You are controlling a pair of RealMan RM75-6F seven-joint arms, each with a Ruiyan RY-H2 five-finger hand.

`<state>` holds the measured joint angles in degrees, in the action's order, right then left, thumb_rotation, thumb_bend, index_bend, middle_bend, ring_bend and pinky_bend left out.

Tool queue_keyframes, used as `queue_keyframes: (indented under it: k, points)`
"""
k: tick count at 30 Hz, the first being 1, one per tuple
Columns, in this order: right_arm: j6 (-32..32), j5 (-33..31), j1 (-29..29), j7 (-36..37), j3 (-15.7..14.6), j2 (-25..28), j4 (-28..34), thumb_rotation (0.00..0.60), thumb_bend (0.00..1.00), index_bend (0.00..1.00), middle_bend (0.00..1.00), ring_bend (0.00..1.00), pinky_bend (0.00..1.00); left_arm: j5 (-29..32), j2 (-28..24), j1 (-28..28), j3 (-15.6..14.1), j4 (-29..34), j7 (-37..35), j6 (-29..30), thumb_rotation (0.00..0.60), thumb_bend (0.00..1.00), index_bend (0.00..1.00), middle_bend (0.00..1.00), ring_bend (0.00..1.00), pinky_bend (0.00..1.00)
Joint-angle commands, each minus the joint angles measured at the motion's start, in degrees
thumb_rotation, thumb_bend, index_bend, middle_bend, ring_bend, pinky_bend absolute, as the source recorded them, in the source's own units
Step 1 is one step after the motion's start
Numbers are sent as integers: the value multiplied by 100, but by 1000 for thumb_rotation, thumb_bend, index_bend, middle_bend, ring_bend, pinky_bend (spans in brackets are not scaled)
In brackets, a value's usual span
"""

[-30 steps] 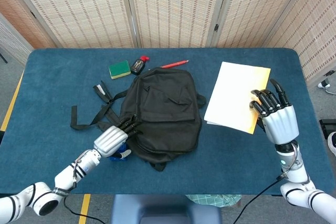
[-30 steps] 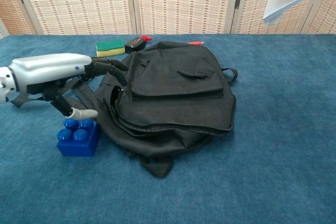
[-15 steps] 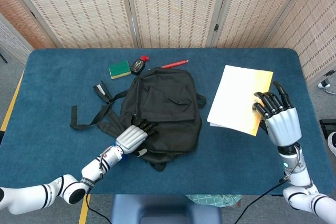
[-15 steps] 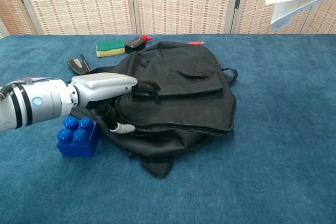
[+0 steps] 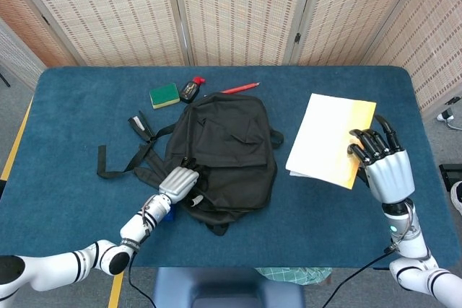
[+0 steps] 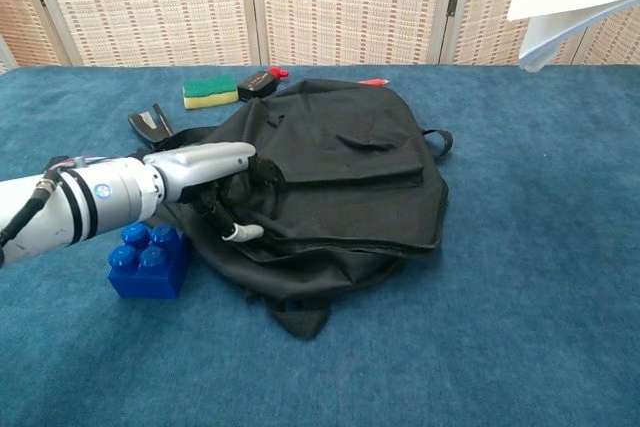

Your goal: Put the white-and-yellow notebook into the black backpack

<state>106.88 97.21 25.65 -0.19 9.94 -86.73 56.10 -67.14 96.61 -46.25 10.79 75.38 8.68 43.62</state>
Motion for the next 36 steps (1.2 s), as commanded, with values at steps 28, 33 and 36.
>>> queue_keyframes:
  k: [28,33,36]
  points:
    - [660,718,-236,859,-284,72,1121,600,520,803,430,411,219,908,-323,-357,1097,-187,-851,42,600,778,688,332,296,24]
    - [584,1005,-238,1069,-503,88,1576,600,522,803,432,414,229,1775,-407,-695,1440,-420,-781,-365,600,780,681,331,266,28]
    - [486,1168,-219,1202,-636,64,1785,600,524,803,434,416,235,2362,-405,-963,1557,-627,-619,-563,600,782,679,332,245,29]
